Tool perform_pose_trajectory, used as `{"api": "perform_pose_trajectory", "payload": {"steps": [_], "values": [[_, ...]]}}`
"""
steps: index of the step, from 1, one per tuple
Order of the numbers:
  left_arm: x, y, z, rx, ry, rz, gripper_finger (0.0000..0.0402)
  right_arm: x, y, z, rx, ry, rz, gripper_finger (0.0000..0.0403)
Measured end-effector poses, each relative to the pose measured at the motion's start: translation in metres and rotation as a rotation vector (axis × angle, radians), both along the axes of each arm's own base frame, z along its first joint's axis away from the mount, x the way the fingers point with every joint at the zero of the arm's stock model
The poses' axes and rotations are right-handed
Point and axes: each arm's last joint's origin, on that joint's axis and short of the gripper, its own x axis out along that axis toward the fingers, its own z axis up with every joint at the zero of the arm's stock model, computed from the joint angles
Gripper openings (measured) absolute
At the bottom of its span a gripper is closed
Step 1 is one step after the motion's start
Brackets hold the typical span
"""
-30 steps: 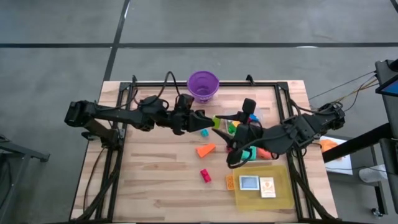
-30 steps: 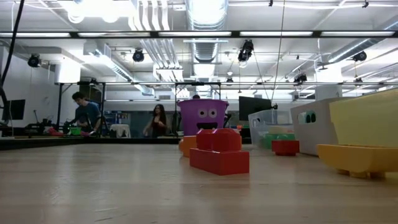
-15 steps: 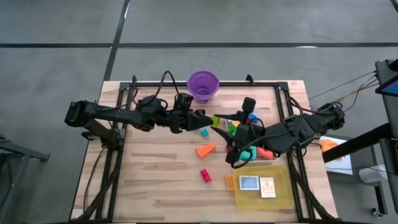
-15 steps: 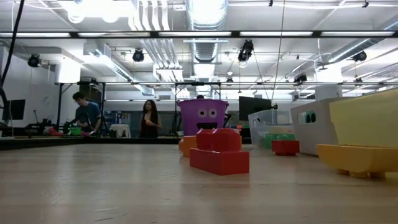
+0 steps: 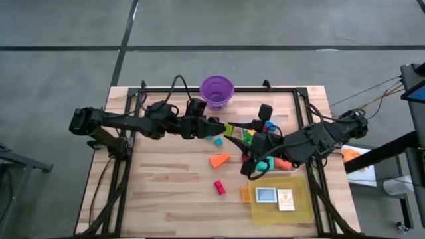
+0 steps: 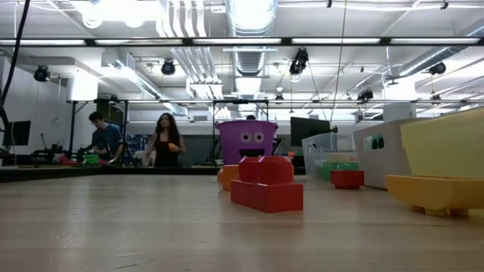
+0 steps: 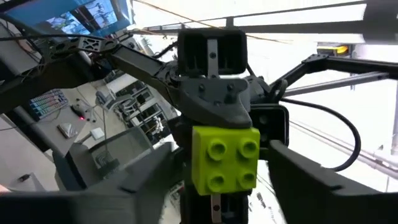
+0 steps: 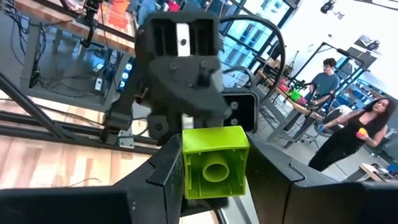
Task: Pick & Place Toys
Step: Put the green game piece into the transparent bin
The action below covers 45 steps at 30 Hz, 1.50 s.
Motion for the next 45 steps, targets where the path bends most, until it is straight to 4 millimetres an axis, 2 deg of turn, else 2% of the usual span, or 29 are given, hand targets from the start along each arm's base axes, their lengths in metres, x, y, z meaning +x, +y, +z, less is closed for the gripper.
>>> {"api": "perform_pose_trajectory", "payload": {"steps": [4,9,13,16,21,26,33,39,45], "values": [[0.000,0.000,-0.001,0.001,0.009,-0.005,0.0322,-0.002,-0.001,0.002,0.014,-0.012,-0.001,0.0128],[0.000,-0.001,-0.003,0.021,0.038,-0.030,0.0371,-0.006,-0.004,0.006,0.052,-0.038,-0.010,0.0128],[0.000,-0.001,-0.008,0.046,0.121,-0.034,0.0385,-0.015,-0.013,0.011,0.116,-0.059,-0.032,0.0128],[-0.002,-0.001,-0.013,0.076,0.205,-0.032,0.0387,-0.026,-0.027,0.013,0.183,-0.054,-0.068,0.0128],[-0.008,-0.007,-0.026,0.148,0.379,-0.043,0.0387,-0.047,-0.060,0.011,0.327,0.009,-0.118,0.0128],[-0.014,-0.020,-0.053,0.244,0.651,-0.050,0.0387,-0.064,-0.095,-0.001,0.493,0.133,-0.231,0.0128],[-0.038,-0.030,-0.104,0.250,1.213,0.087,0.0388,-0.071,-0.133,-0.037,0.620,0.351,-0.469,0.0128],[-0.044,-0.042,-0.116,0.234,1.271,0.072,0.0388,-0.061,-0.163,-0.083,0.742,0.530,-0.518,0.0128],[-0.048,-0.056,-0.118,0.235,1.273,0.064,0.0388,-0.056,-0.186,-0.143,0.871,0.666,-0.534,0.0128]]}}
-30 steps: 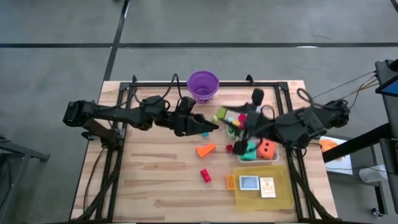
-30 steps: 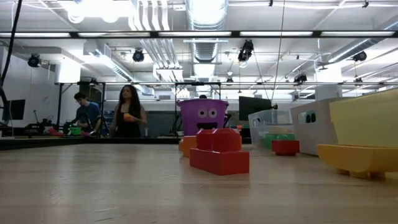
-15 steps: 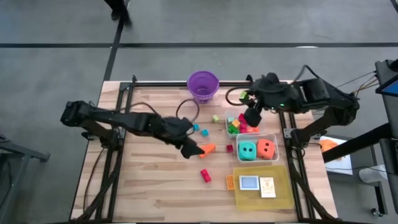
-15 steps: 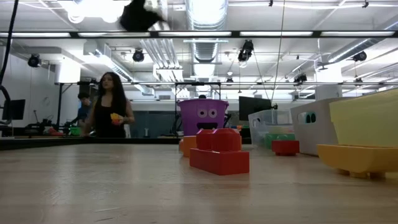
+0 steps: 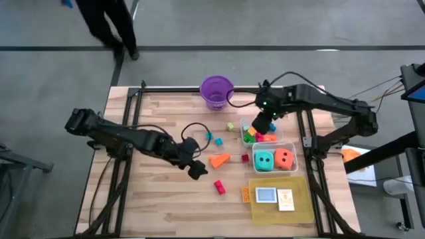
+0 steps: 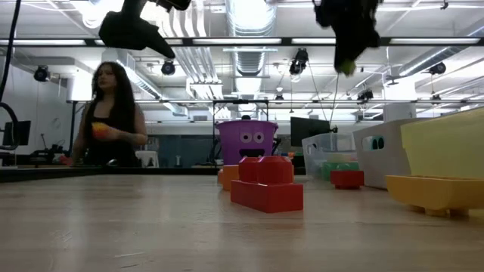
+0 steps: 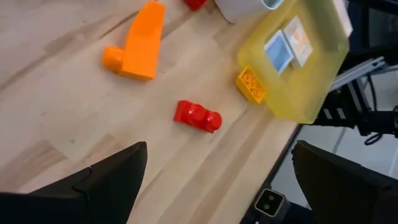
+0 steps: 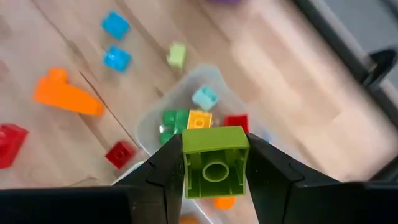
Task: Pick & Place Toys
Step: Put the green game piece into the transparent bin
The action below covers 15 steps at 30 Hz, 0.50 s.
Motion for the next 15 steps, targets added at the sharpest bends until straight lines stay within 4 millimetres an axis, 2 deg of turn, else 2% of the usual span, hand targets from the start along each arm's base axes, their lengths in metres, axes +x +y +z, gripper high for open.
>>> {"api": "perform_pose_trajectory", "payload": {"steps": [10,15], "values": [[-0.003,-0.011,0.000,0.005,-0.006,0.025,0.0388,-0.015,-0.011,-0.095,0.135,0.169,-0.058,0.0128],[-0.003,-0.011,0.000,0.010,-0.010,0.052,0.0388,-0.023,-0.017,-0.125,0.151,0.192,-0.111,0.0128]]}}
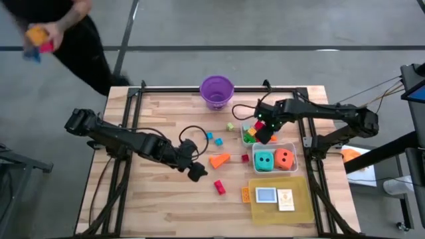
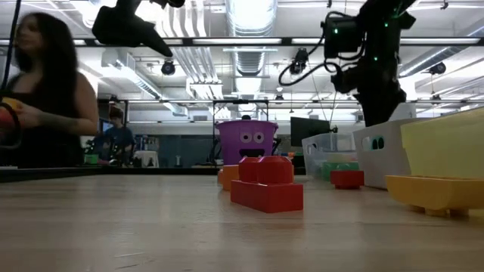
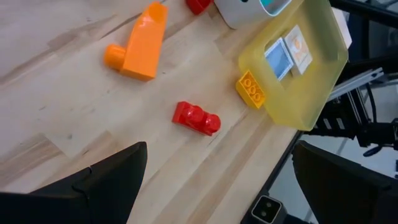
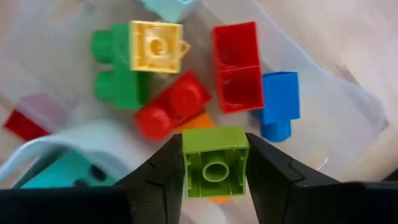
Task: Pick & Place Toys
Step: Put the green game piece into the transparent bin
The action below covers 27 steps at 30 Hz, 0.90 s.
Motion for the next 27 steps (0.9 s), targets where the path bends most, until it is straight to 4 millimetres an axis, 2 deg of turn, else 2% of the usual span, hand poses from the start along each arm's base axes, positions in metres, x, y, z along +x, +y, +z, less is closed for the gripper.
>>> {"api": "perform_pose_trajectory", "payload": {"steps": [11,18,27], "values": [[0.000,0.001,-0.004,0.030,-0.015,0.023,0.0388,-0.003,-0.019,-0.007,-0.027,-0.039,-0.043,0.0128],[0.003,0.000,-0.016,-0.015,-0.066,0.035,0.0388,0.005,-0.029,-0.017,-0.029,-0.022,-0.029,0.0128],[0.005,-0.002,-0.018,-0.056,-0.096,0.023,0.0388,0.011,-0.034,-0.032,-0.009,0.034,-0.009,0.0128]]}}
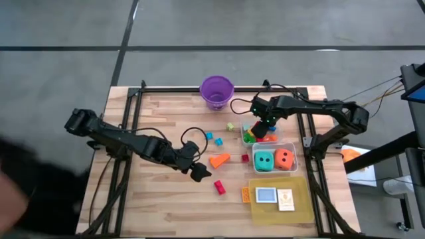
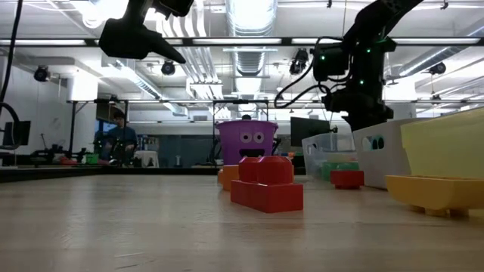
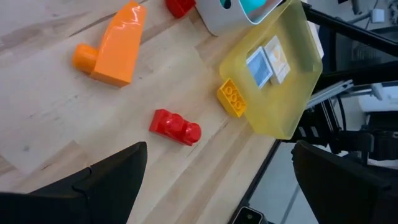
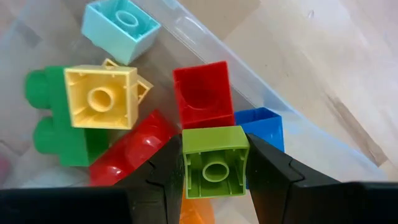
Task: Pick & Place Toys
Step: Put the green game piece into the transparent bin, then put the red game piece into the transparent bin
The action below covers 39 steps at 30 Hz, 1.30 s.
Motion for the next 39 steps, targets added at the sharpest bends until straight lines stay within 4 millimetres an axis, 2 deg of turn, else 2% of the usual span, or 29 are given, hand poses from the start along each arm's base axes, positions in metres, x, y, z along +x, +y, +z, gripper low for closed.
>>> {"api": "perform_pose_trajectory", "payload": {"steps": [11,19,26,33,39], "values": [[0.000,0.000,0.000,0.001,0.001,0.000,0.0388,0.004,-0.003,-0.008,0.011,0.029,0.022,0.0131],[0.000,0.000,0.000,0.002,0.001,-0.002,0.0388,0.002,-0.002,-0.007,0.012,0.022,0.019,0.0207],[0.000,0.000,0.000,0.002,0.001,-0.002,0.0388,0.002,-0.002,-0.006,0.013,0.020,0.020,0.0249],[0.000,0.000,0.000,0.004,0.001,-0.006,0.0388,0.000,-0.001,-0.002,0.008,0.006,0.017,0.0265],[0.000,-0.001,0.000,-0.015,0.007,-0.026,0.0388,-0.009,0.004,0.016,-0.012,-0.047,-0.006,0.0265]]}}
